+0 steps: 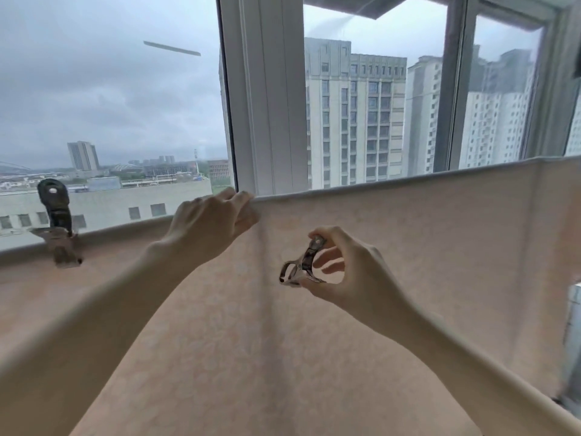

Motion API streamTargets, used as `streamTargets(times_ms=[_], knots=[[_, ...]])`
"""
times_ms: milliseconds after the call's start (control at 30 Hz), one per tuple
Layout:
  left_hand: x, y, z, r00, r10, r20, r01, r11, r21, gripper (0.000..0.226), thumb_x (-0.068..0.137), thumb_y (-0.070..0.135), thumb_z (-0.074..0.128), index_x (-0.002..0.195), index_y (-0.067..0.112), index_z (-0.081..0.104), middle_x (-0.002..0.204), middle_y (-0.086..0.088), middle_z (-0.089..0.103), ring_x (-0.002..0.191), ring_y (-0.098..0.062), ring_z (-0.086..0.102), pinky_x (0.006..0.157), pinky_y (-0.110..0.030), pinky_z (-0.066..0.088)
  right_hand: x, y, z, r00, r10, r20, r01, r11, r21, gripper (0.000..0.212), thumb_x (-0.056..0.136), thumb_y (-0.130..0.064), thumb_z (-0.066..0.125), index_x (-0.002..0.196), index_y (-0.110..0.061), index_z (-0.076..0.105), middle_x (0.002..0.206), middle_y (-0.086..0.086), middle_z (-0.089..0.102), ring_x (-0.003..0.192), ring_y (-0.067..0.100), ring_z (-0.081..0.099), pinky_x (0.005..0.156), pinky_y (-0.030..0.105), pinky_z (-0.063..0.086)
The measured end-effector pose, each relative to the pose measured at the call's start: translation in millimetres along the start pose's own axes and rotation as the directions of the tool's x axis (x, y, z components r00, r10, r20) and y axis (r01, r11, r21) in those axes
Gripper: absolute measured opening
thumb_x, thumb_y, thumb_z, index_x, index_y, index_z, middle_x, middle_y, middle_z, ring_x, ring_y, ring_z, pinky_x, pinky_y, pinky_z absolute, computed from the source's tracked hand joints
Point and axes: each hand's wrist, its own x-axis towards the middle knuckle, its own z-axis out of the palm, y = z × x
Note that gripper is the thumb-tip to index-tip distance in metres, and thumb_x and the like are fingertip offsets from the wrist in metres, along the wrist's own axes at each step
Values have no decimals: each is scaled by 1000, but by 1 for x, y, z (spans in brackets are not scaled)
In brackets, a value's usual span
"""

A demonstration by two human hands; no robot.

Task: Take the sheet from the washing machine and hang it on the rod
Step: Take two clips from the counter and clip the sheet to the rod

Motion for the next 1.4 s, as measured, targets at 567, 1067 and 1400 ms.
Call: streamTargets(times_ms=[567, 1067, 1400], knots=[[130, 178, 85, 992, 86, 98, -114, 932, 344, 88, 84, 67, 48, 150, 34, 0, 125, -6, 49, 104, -27, 56, 83, -41, 47, -7, 185, -178, 996, 82, -21, -80, 993, 89, 50, 65, -38, 83, 102, -24, 51, 88, -10, 68, 84, 0, 65, 69, 23, 57], [225, 284, 137, 983, 175, 51, -182, 920, 347, 78, 84, 67, 44, 147, 26, 25, 107, -7, 59, 73, -25, 62, 55, -33, 48, 10, 313, -269, 994, 102, -23, -97, 980, 174, 54, 69, -11, 83, 111, -26, 52, 100, -11, 62, 86, 3, 68, 70, 26, 60], [298, 300, 191, 980, 198, -28, -182, 944, 274, 43, 98, 58, 26, 117, 25, 47, 80, 1, 66, 58, -26, 61, 52, -31, 46, 50, 401, -313, 998, 60, -4, -58, 982, 178, 53, 69, -16, 83, 114, -26, 55, 101, -11, 63, 86, 5, 69, 69, 30, 60]])
